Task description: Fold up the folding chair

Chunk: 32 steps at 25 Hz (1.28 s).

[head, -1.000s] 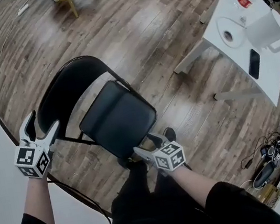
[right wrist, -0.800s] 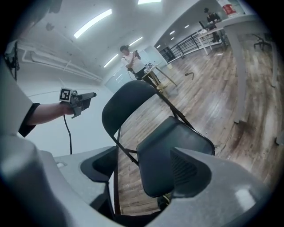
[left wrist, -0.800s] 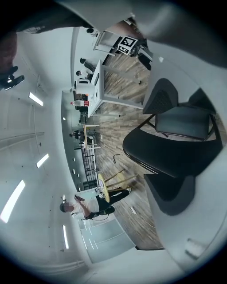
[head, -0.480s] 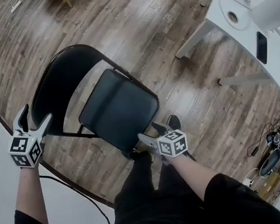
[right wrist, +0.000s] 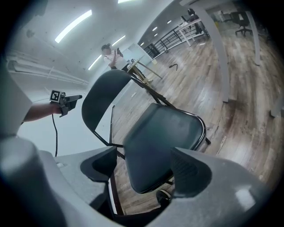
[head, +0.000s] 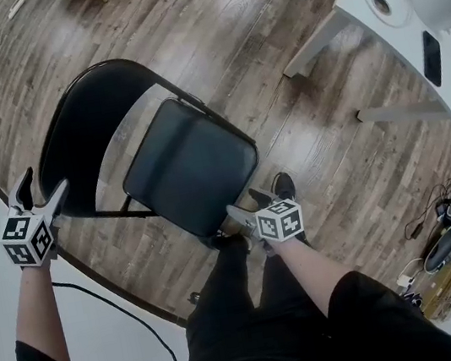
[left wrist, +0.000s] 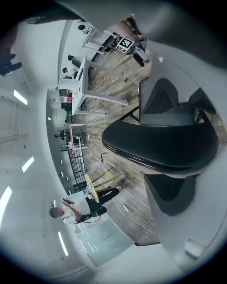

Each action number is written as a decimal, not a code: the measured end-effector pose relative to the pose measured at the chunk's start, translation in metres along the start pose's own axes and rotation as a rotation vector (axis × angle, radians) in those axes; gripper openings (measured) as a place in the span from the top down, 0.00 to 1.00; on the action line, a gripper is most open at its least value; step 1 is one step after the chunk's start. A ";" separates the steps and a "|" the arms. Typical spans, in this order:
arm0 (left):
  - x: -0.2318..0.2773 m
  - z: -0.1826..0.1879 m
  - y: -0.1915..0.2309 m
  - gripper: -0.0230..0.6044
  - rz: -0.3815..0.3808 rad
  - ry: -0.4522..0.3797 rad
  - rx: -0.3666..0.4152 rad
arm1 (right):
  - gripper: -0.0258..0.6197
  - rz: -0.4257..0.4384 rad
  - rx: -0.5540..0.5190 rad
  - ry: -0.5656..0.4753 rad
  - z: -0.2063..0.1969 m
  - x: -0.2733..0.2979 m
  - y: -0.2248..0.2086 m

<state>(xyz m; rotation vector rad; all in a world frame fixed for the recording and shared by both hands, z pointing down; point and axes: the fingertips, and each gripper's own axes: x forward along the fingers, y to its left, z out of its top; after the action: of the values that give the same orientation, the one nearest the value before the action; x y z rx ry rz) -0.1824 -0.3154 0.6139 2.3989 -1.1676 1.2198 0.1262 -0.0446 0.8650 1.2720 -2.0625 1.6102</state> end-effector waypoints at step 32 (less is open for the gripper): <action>0.036 -0.038 0.031 0.27 -0.038 0.071 0.003 | 0.30 0.047 0.357 0.060 -0.074 0.075 -0.089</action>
<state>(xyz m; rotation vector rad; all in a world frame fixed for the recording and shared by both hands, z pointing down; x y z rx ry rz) -0.2151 -0.3368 0.6603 2.3485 -1.0951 1.2846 0.1239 -0.0183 1.0001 1.2663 -1.8374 2.0819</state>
